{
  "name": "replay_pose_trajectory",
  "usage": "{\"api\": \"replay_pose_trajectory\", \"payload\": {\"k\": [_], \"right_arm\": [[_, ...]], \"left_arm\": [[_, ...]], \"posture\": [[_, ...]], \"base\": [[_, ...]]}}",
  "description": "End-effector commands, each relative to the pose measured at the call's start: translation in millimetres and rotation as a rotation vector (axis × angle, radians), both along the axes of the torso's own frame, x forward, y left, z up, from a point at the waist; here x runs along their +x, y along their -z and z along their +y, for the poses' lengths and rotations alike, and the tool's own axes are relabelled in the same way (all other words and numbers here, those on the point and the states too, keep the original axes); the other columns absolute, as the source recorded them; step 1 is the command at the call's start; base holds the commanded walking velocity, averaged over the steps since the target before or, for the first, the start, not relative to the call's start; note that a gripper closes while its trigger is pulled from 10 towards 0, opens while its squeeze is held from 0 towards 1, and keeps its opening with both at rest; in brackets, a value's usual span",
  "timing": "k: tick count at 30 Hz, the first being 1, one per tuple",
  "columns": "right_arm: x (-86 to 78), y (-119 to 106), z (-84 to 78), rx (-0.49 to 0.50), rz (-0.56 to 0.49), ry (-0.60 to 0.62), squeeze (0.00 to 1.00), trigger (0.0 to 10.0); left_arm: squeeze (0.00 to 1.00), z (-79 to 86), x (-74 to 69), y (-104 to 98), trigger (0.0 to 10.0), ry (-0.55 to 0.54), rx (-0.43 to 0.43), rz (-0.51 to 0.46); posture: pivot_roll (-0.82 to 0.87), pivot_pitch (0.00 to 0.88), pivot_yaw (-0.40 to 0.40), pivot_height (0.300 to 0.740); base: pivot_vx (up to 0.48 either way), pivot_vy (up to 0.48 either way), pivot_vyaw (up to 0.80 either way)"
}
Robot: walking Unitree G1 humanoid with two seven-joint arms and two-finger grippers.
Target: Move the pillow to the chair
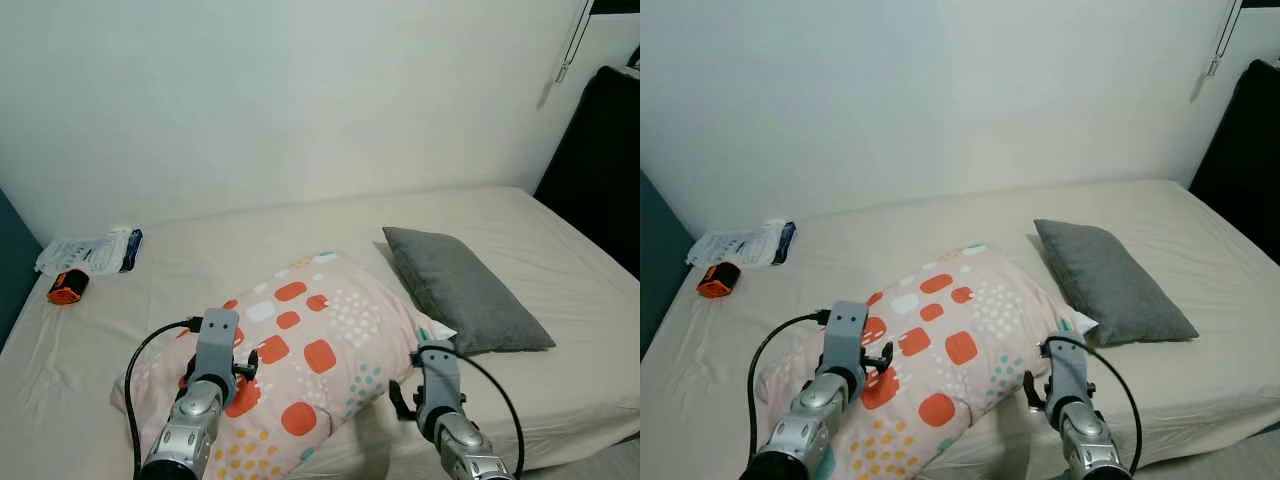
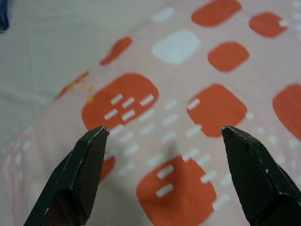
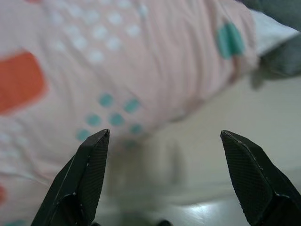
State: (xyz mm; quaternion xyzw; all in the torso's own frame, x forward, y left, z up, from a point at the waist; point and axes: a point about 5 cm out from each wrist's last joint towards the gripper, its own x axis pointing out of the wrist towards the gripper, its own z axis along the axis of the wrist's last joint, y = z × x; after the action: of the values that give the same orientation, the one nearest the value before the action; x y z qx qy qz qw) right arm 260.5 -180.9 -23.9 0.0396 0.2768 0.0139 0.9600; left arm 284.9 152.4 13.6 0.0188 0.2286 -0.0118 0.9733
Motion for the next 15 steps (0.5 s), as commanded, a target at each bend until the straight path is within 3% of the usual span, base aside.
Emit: {"api": "replay_pose_trajectory", "payload": {"k": [1,5,15], "right_arm": [[4.8,-5,3.8,0.037,-0.037,0.003,0.0,10.0],[9.6,-8,11.1,-0.045,-0.07,-0.009,0.0,10.0],[8.7,-6,4.1,-0.031,-0.053,0.077,0.0,10.0]], "left_arm": [[0.0,4.3,3.0,-2,10.0,-0.038,-0.012,-0.019],[0.0,-0.1,10.0,-9,10.0,-0.041,-0.086,-0.062],[0.0,-9.3,8.2,-4,10.0,0.047,-0.035,-0.029]], "posture": [[0.05,0.0,0.001,0.74],[0.05,0.0,0.007,0.74],[0.05,0.0,0.026,0.74]], "base": [[0.0,0.0,0.0],[0.0,0.0,0.0],[0.0,0.0,0.0]]}}
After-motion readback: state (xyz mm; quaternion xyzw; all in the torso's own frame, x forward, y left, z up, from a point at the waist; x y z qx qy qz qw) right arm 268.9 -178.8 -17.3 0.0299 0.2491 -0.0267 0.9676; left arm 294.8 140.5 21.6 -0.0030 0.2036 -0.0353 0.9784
